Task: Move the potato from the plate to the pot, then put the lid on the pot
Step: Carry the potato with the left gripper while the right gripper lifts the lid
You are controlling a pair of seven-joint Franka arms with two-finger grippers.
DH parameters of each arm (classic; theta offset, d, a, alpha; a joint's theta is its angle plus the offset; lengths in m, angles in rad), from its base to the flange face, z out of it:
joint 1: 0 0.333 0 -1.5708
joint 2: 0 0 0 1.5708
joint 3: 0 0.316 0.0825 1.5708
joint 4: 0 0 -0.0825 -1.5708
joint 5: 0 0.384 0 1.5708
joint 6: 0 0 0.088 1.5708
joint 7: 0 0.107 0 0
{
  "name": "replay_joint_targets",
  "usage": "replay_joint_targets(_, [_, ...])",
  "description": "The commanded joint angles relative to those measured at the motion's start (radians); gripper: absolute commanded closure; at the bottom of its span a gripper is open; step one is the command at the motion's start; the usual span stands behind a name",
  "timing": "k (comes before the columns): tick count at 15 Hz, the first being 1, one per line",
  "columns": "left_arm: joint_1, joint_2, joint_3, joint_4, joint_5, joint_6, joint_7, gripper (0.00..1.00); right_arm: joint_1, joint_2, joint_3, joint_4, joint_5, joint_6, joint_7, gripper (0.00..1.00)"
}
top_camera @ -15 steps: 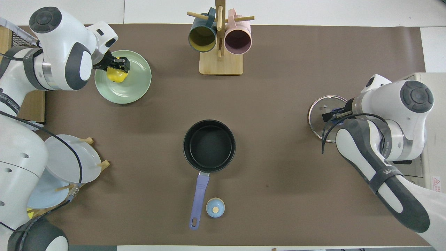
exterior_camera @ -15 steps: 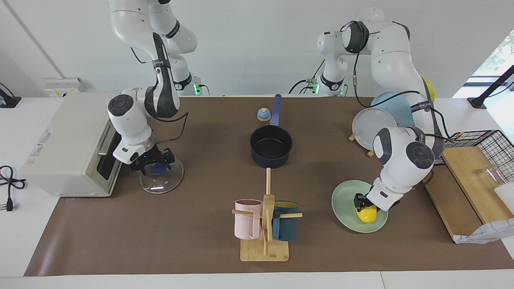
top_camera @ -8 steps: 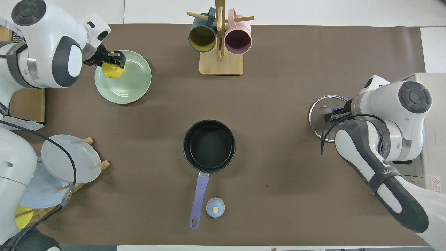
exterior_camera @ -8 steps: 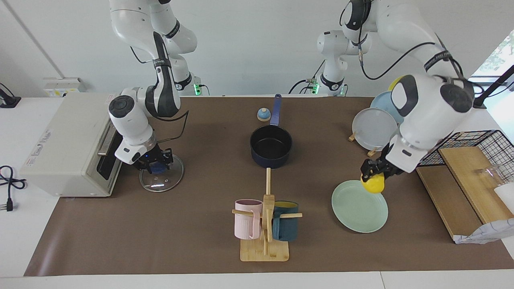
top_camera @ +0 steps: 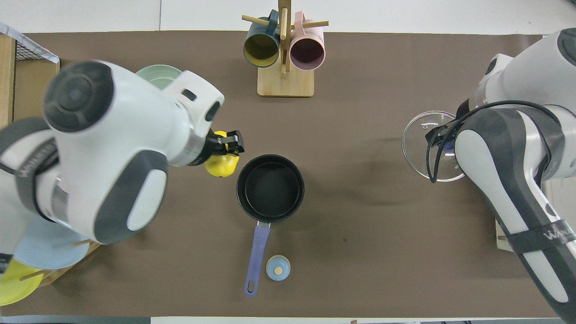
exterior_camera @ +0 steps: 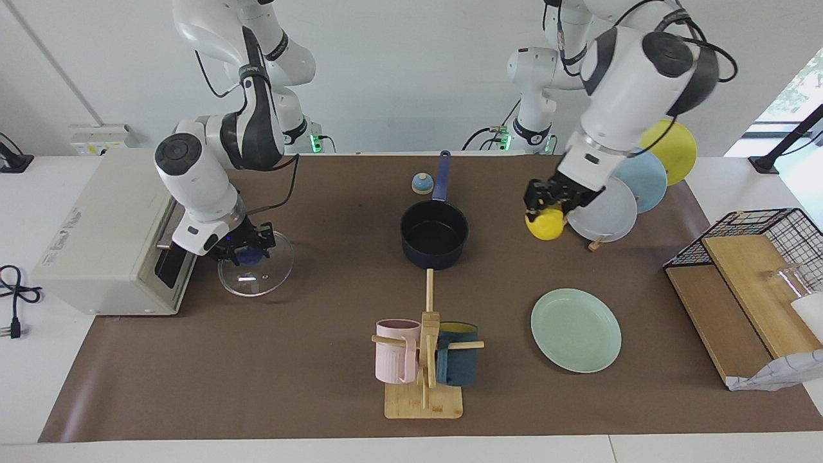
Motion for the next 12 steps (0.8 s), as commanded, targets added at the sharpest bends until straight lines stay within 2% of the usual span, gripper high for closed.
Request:
replay_joint_targets(1, [-0.072, 0.007, 0.025, -0.146, -0.012, 0.166, -0.033, 1.00, -0.009, -0.004, 0.078, 0.046, 0.020, -0.050, 0.113, 1.00])
replay_joint_targets(3, [-0.089, 0.055, 0.026, -0.160, -0.010, 0.244, -0.033, 1.00, -0.009, -0.015, 0.144, 0.049, 0.000, -0.050, 0.169, 1.00])
replay_joint_targets(8, [-0.091, 0.063, 0.028, -0.198, 0.008, 0.284, -0.019, 1.00, -0.008, -0.023, 0.153, 0.040, 0.018, -0.034, 0.175, 1.00])
replay_joint_targets(10, [-0.108, 0.083, 0.028, -0.259, 0.033, 0.400, -0.027, 1.00, -0.009, -0.023, 0.163, 0.040, 0.018, -0.036, 0.175, 1.00])
replay_joint_targets(12, [-0.114, 0.090, 0.028, -0.279, 0.034, 0.439, -0.027, 1.00, -0.009, -0.023, 0.163, 0.040, 0.018, -0.037, 0.176, 1.00])
